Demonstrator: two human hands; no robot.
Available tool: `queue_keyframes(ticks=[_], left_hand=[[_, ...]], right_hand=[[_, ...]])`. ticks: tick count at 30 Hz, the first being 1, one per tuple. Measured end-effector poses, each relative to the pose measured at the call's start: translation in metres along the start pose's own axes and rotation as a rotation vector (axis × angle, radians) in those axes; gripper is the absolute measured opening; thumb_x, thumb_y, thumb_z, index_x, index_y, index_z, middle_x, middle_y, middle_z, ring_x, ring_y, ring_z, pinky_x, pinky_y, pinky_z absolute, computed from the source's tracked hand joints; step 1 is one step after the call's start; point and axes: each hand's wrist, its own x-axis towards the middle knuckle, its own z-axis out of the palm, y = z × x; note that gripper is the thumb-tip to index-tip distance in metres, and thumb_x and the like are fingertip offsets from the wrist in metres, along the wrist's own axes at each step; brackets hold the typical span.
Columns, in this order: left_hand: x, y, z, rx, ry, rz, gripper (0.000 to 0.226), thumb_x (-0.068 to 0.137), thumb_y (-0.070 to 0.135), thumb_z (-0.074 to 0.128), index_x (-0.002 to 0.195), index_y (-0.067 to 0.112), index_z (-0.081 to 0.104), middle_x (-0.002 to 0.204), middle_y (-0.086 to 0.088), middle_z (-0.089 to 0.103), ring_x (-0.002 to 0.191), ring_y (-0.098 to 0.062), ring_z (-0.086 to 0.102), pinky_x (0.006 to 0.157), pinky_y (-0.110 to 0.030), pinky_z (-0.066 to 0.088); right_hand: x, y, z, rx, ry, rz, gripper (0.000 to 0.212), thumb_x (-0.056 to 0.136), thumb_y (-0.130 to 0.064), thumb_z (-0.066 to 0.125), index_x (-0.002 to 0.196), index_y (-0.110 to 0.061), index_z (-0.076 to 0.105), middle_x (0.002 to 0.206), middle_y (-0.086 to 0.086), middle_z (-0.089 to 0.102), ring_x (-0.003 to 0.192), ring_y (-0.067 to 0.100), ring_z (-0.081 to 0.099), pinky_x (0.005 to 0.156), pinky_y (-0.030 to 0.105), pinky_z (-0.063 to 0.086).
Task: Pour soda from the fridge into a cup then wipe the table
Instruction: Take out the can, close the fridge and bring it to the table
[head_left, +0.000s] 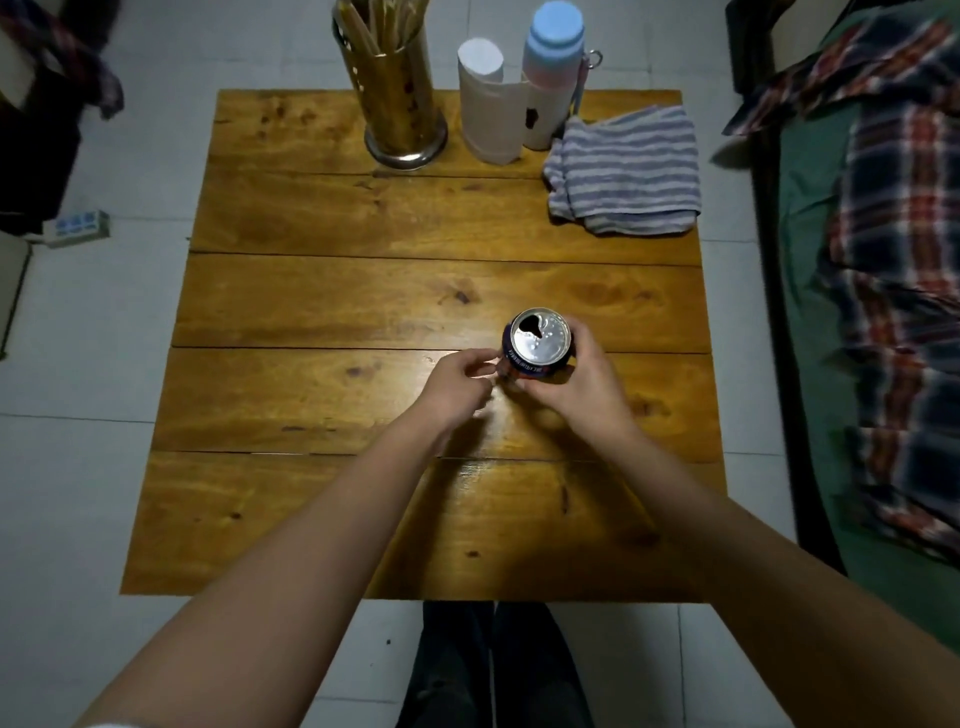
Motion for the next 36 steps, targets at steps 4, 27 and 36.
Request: queue_keyframes(ticks=[4, 27, 36], left_hand=[[0.014, -0.011, 0.001, 0.008, 0.015, 0.031, 0.037, 0.089, -0.01, 0.047, 0.122, 0.005, 0.057, 0.107, -0.006, 0.062, 0.094, -0.02, 0.055, 0.074, -0.025, 0.044], [0.026, -0.025, 0.003, 0.021, 0.043, 0.03, 0.035, 0.089, -0.01, 0.045, 0.121, -0.001, 0.055, 0.122, -0.015, 0.06, 0.115, -0.025, 0.056, 0.094, -0.029, 0.043], [0.023, -0.026, 0.004, 0.051, 0.028, 0.018, 0.04, 0.088, -0.008, 0.046, 0.126, 0.002, 0.051, 0.123, -0.012, 0.058, 0.117, -0.022, 0.055, 0.104, -0.033, 0.041]], right_hand=[[0.009, 0.012, 0.01, 0.0, -0.018, 0.009, 0.077, 0.067, -0.027, 0.081, 0.131, -0.018, 0.039, 0.13, -0.001, 0.053, 0.119, 0.014, 0.047, 0.089, 0.018, 0.033], [0.036, 0.023, 0.005, 0.054, -0.27, 0.028, 0.076, 0.066, -0.005, 0.078, 0.129, -0.017, 0.038, 0.115, -0.009, 0.05, 0.113, 0.007, 0.048, 0.092, 0.014, 0.033], [0.04, 0.031, 0.002, -0.049, -0.258, 0.007, 0.078, 0.065, -0.01, 0.08, 0.132, -0.021, 0.04, 0.128, -0.002, 0.053, 0.118, 0.012, 0.048, 0.095, 0.018, 0.034]])
